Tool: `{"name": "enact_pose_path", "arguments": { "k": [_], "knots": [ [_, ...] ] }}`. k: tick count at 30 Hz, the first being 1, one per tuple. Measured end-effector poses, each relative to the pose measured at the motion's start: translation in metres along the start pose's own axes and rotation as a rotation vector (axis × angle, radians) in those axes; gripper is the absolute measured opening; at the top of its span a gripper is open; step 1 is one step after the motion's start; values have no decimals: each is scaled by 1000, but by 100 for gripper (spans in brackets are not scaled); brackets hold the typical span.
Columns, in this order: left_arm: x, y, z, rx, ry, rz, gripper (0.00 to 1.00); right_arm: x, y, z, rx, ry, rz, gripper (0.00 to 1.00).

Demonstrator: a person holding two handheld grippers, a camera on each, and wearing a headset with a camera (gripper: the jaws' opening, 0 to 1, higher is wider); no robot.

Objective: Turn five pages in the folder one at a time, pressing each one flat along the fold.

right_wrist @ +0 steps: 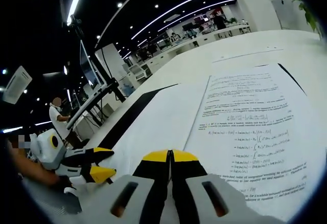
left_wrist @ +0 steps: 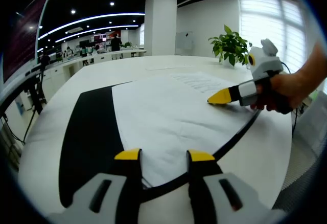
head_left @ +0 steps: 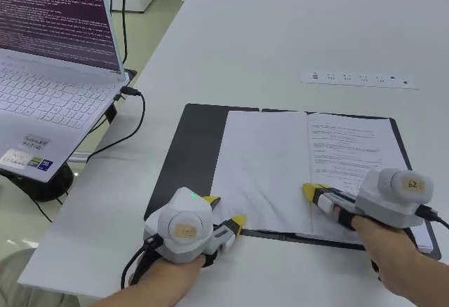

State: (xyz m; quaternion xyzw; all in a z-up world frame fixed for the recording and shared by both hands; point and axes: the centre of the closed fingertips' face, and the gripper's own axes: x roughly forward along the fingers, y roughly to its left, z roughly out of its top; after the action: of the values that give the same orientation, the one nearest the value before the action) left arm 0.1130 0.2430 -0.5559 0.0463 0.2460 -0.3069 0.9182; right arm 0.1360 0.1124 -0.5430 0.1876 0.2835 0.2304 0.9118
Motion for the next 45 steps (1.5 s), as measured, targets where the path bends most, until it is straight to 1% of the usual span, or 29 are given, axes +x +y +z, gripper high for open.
{"name": "enact_pose_path", "arguments": {
  "k": [2,6,11,14,17,20,22,23,27,29,32,34,39,41,42,44,45],
  "knots": [
    [0,0,0,1,1,0,34,-3,2,-5,7,4,0,0],
    [0,0,0,0,1,-1,34,-12,9,-16,28,34,25,0],
    [-1,0,0,-1,1,-1,34,-22,13,-28,42,65,41,0],
    [-1,1,0,0,2,0,34,-30,19,-37,46,83,55,0],
    [-1,0,-1,1,5,0,34,-36,23,-43,56,99,68,0],
    [-1,0,0,0,8,2,34,-42,28,-50,71,126,85,0],
    [-1,0,-1,-1,11,3,34,-45,33,-55,100,152,103,0],
    [-1,0,-1,2,12,2,34,-48,36,-59,117,174,113,0],
    [0,1,-1,5,16,1,34,-54,41,-65,124,205,121,0],
    [-1,0,-1,6,20,2,34,-59,44,-64,148,203,127,0],
    [-1,0,-1,5,28,3,34,-67,50,-57,181,175,137,0],
    [0,0,0,-7,36,8,34,-72,53,-53,194,166,142,0],
    [0,0,2,-54,59,14,34,-85,57,-46,204,139,138,0],
    [0,0,2,-61,64,9,35,-90,56,-46,183,137,123,0],
    [0,-1,2,-61,72,5,35,-92,57,-45,178,133,126,0],
    [0,-2,4,-96,83,-6,37,-98,57,-43,174,133,123,0],
    [0,-2,4,-101,85,-7,38,-100,57,-42,167,131,119,0]
  ]
}}
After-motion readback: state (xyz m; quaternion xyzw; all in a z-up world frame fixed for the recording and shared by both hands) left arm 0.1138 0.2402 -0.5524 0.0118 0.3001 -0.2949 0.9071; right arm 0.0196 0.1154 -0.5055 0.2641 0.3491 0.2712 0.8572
